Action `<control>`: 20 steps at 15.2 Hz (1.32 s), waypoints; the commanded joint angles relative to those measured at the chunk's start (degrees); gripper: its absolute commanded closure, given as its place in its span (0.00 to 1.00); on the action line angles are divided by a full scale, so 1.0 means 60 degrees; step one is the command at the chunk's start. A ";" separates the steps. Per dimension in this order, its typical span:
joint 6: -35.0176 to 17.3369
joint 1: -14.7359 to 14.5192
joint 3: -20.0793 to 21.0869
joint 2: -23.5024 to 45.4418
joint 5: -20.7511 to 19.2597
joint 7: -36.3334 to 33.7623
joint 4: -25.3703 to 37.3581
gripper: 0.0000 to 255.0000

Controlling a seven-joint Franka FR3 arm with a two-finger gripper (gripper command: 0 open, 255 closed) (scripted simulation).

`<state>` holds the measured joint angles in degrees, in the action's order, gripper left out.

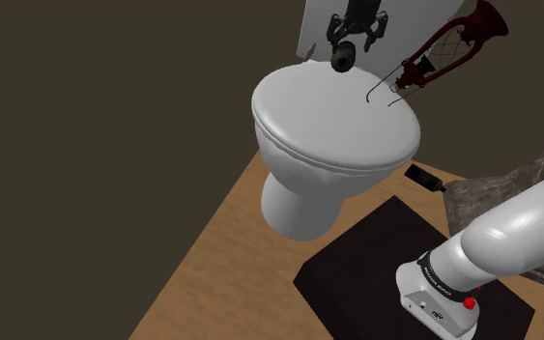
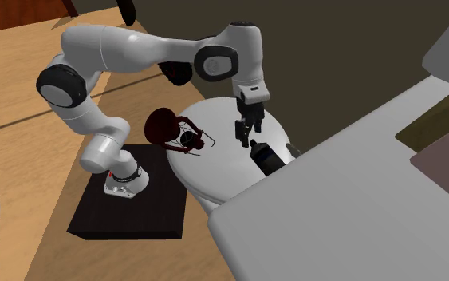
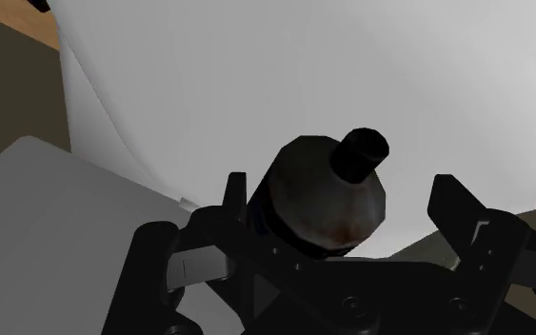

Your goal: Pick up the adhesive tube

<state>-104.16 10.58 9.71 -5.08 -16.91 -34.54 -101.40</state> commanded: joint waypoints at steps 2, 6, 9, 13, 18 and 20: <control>-0.0001 0.0062 0.0002 0.0483 -0.0385 -0.0437 0.0424 0.00; -0.0493 0.0072 -0.0015 0.0441 -0.0423 -0.0584 -0.0128 0.00; -0.0804 0.0080 -0.0024 0.0433 -0.0455 -0.0682 -0.0461 0.00; -0.0797 0.0082 -0.0025 0.0428 -0.0452 -0.0675 -0.0457 1.00; -0.0800 0.0081 -0.0025 0.0426 -0.0452 -0.0678 -0.0462 1.00; -0.0804 0.0081 -0.0023 0.0433 -0.0455 -0.0682 -0.0461 1.00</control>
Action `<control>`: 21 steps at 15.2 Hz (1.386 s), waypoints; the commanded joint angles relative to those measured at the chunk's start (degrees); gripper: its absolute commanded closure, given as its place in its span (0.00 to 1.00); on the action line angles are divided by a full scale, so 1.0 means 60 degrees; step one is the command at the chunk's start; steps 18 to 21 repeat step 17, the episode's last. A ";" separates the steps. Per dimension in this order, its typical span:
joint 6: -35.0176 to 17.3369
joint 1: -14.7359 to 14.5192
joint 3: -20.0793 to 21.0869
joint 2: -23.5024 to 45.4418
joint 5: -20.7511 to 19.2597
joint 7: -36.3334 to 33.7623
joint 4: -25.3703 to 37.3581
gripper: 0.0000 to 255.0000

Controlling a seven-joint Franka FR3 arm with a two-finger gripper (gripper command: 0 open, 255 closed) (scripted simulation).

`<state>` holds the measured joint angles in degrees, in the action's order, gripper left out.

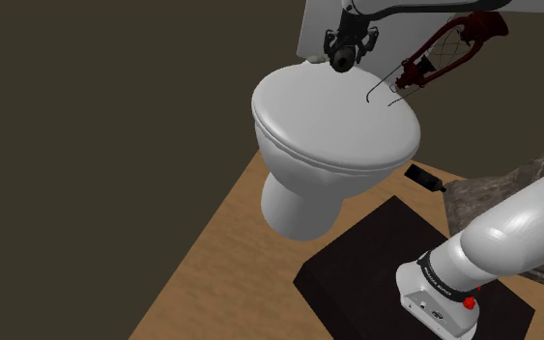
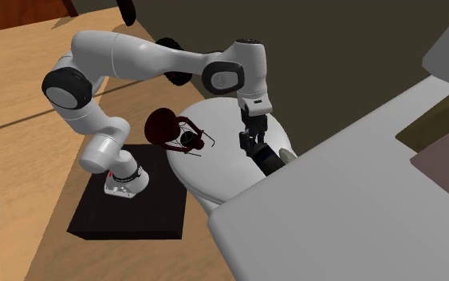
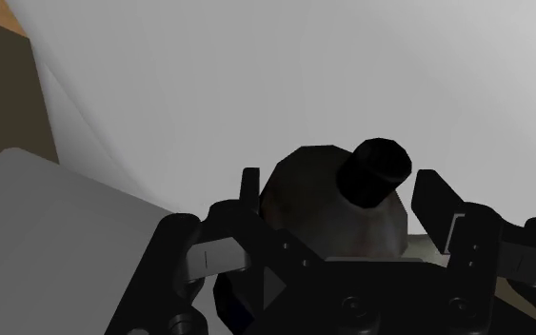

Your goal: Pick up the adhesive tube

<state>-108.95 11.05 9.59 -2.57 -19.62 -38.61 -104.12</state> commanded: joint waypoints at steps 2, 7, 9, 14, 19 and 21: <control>0.0235 -0.0003 0.0004 0.0021 0.0023 0.0073 0.0249 1.00; 0.0850 -0.0019 0.0023 0.0072 0.0070 0.0257 0.0938 1.00; 0.1100 -0.0026 0.0031 0.0108 0.0082 0.0328 0.1234 1.00; 0.1742 -0.0047 0.0057 0.0241 0.0094 0.0502 0.2028 1.00; 0.1894 -0.0053 0.0063 0.0281 0.0093 0.0542 0.2223 1.00; 0.1894 -0.0053 0.0063 0.0281 0.0093 0.0542 0.2223 1.00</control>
